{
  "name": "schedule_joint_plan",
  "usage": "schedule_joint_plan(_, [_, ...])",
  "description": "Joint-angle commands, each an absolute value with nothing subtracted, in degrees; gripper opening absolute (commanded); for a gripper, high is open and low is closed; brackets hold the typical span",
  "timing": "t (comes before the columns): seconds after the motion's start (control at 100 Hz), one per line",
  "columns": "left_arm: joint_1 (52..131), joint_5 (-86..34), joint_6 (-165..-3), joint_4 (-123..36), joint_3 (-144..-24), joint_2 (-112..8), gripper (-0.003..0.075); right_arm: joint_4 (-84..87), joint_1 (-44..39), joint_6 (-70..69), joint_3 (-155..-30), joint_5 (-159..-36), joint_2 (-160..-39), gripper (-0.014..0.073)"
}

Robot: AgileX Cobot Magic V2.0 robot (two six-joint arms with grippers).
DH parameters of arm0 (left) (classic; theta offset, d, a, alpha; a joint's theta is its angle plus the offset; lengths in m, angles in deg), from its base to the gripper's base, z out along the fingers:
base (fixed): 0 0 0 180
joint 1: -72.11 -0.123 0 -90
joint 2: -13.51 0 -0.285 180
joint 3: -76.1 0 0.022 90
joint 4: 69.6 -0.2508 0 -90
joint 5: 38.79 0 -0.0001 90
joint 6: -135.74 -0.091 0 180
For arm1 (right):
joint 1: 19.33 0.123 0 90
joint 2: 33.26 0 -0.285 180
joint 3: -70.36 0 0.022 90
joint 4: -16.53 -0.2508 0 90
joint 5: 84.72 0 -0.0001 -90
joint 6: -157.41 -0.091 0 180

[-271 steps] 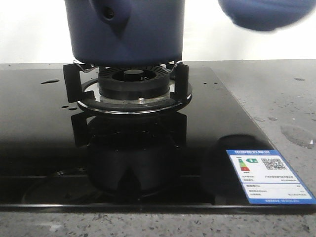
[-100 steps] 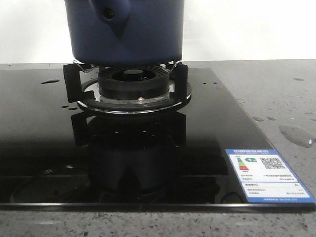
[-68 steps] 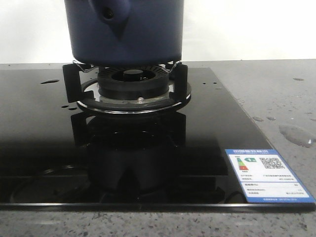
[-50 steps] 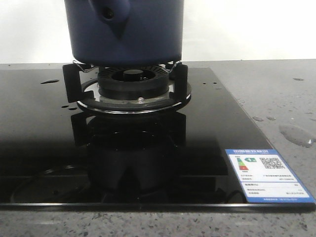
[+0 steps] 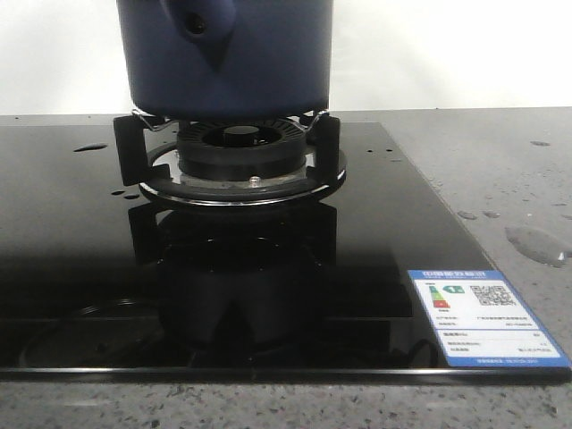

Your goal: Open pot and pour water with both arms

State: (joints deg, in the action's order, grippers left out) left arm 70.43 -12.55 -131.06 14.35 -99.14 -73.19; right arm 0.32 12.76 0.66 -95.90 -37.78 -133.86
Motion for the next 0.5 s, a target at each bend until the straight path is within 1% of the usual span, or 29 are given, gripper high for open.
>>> schedule_joint_plan(0.0, [70.3,-12.4,-130.9,17.6,-101.5,-70.8,0.0358,4.5,12.7,0.6,-97.4,-29.8,-131.5,-0.0048])
schedule_joint_plan(0.26, [70.3,-12.4,-130.9,17.6,-101.5,-70.8,0.0358,5.8,12.7,0.6,-97.4,-22.3,-131.5,-0.0048])
schedule_joint_plan(0.49, [70.3,-12.4,-130.9,17.6,-101.5,-70.8,0.0358,5.8,12.7,0.6,-97.4,-22.3,-131.5,-0.0048])
